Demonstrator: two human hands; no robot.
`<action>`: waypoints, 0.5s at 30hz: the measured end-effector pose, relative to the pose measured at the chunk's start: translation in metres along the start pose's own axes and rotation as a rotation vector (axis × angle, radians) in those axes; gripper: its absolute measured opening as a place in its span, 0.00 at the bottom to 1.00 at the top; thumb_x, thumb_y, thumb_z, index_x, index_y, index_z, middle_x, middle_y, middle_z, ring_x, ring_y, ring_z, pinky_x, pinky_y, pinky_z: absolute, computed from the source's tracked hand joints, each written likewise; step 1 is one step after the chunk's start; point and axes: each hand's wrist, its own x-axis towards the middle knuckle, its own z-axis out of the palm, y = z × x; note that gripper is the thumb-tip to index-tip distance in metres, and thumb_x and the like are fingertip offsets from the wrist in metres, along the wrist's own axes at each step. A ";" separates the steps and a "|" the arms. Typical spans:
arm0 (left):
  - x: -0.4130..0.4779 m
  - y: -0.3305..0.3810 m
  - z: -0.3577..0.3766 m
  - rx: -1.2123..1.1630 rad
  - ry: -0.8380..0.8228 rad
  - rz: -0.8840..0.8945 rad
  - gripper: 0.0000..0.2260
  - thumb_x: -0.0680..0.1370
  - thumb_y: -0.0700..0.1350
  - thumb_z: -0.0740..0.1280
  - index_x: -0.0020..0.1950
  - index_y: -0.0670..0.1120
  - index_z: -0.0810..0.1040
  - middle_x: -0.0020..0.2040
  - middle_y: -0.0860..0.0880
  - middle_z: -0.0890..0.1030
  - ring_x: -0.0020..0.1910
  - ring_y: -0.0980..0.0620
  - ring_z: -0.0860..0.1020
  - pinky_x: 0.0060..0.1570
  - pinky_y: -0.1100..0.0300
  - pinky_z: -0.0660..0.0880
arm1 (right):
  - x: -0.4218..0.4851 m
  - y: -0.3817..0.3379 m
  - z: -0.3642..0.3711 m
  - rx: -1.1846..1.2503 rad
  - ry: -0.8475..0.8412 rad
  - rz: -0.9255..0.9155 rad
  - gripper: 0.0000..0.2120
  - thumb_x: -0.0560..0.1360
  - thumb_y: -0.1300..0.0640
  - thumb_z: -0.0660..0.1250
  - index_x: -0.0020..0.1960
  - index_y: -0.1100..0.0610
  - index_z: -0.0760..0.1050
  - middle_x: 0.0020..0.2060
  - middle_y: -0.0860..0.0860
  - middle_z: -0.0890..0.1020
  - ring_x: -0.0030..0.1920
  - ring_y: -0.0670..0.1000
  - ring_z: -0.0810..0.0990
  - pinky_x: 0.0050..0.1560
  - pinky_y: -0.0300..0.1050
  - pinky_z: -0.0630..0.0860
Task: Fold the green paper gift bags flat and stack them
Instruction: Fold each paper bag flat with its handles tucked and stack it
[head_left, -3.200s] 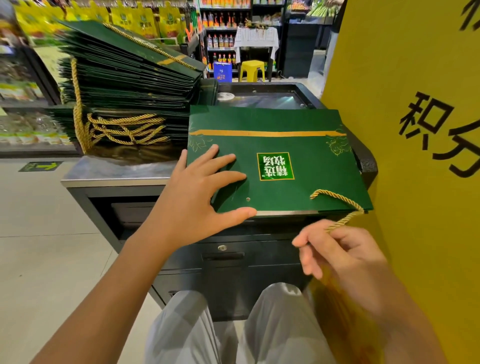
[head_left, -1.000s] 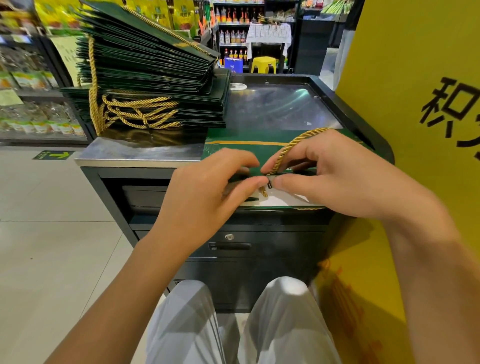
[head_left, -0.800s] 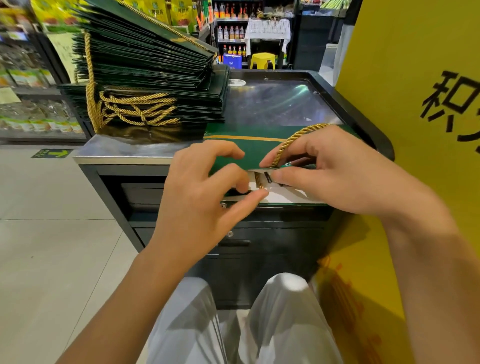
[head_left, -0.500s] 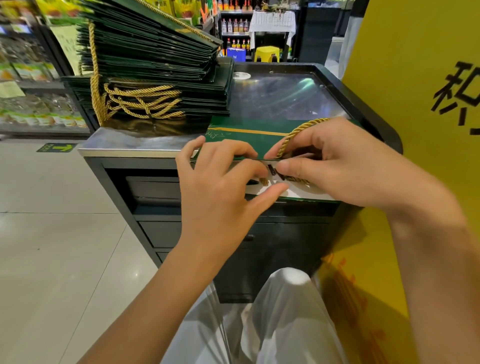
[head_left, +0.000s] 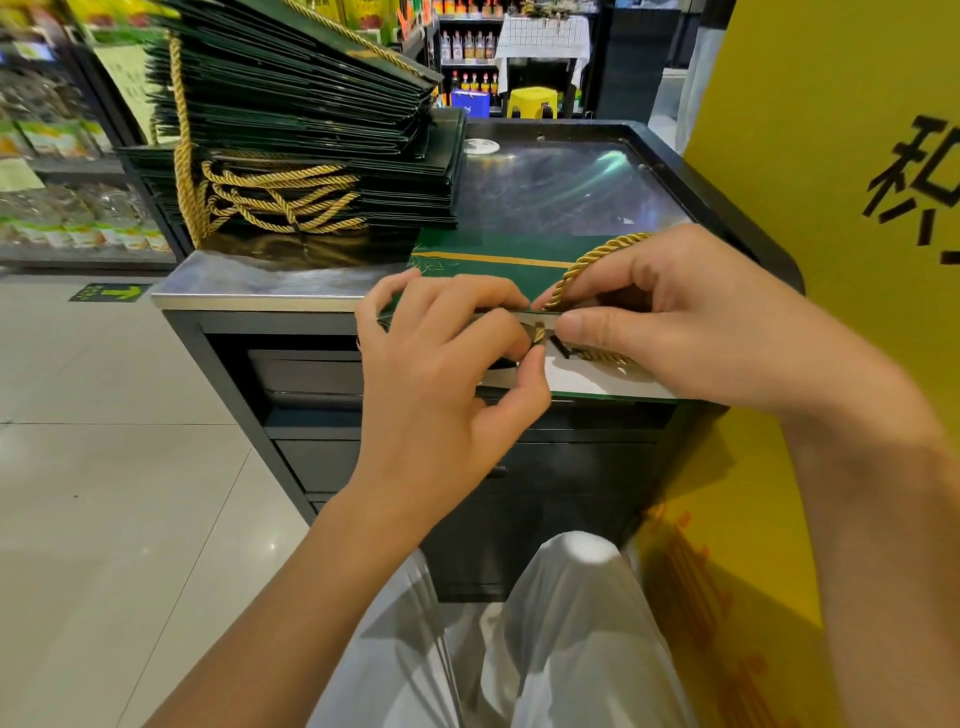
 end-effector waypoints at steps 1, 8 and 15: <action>0.000 -0.001 -0.002 -0.021 -0.017 0.011 0.06 0.75 0.44 0.72 0.39 0.45 0.80 0.53 0.51 0.82 0.54 0.49 0.77 0.63 0.41 0.67 | 0.000 -0.001 0.000 -0.011 -0.001 0.001 0.06 0.79 0.53 0.70 0.51 0.51 0.86 0.41 0.54 0.86 0.44 0.58 0.84 0.46 0.62 0.79; -0.004 -0.008 -0.021 -0.304 -0.127 -0.067 0.05 0.71 0.41 0.68 0.35 0.42 0.76 0.59 0.49 0.80 0.61 0.47 0.78 0.58 0.38 0.73 | -0.003 -0.003 0.002 0.013 0.195 0.054 0.02 0.72 0.52 0.78 0.44 0.45 0.87 0.36 0.44 0.86 0.39 0.47 0.84 0.42 0.47 0.80; -0.003 -0.013 -0.032 -0.368 -0.091 -0.279 0.14 0.73 0.51 0.71 0.53 0.45 0.76 0.67 0.47 0.73 0.70 0.47 0.71 0.68 0.51 0.69 | -0.012 -0.002 0.010 0.061 0.282 0.046 0.05 0.69 0.53 0.79 0.44 0.50 0.87 0.40 0.42 0.87 0.44 0.43 0.85 0.49 0.47 0.82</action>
